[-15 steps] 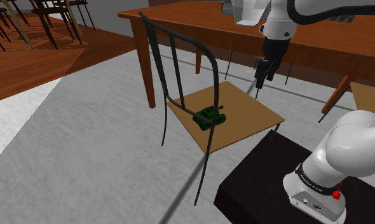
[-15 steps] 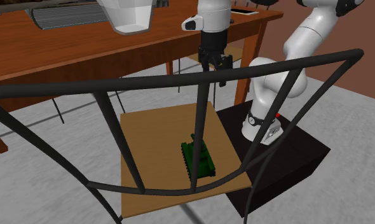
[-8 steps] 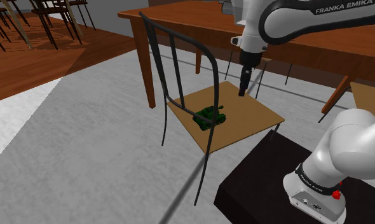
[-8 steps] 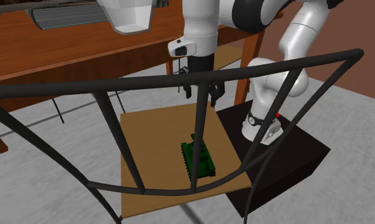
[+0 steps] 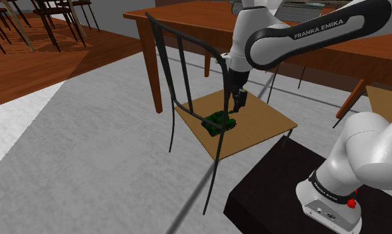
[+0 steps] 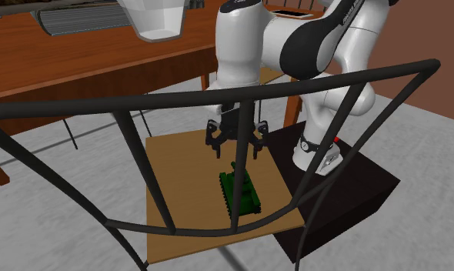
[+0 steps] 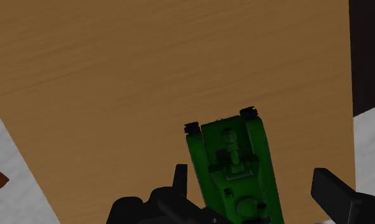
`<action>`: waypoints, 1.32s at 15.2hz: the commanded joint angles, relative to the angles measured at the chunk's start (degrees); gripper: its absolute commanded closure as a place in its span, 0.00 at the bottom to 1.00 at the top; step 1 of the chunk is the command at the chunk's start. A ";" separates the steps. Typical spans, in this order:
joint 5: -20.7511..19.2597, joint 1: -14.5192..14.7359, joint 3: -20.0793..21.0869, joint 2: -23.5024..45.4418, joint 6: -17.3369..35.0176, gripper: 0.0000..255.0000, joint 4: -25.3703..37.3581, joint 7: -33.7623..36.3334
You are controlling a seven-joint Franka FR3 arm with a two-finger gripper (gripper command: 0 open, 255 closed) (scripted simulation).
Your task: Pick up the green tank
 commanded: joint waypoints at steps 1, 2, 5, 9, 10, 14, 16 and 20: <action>0.24 0.82 -0.04 1.15 1.69 0.00 -0.17 -2.21; 0.28 0.83 -0.08 1.46 2.52 0.00 -0.69 -2.26; 0.39 0.86 -0.19 2.49 5.05 0.00 -2.19 -2.45; 0.51 0.90 -0.29 3.48 7.24 0.00 -3.40 -2.62; 0.49 0.88 -0.31 3.40 7.25 1.00 -3.49 -2.64; 0.49 0.88 -0.31 3.40 7.19 1.00 -3.44 -2.66; 0.49 0.88 -0.31 3.40 7.19 1.00 -3.44 -2.65; 0.46 0.89 -0.25 3.08 6.38 1.00 -2.95 -2.55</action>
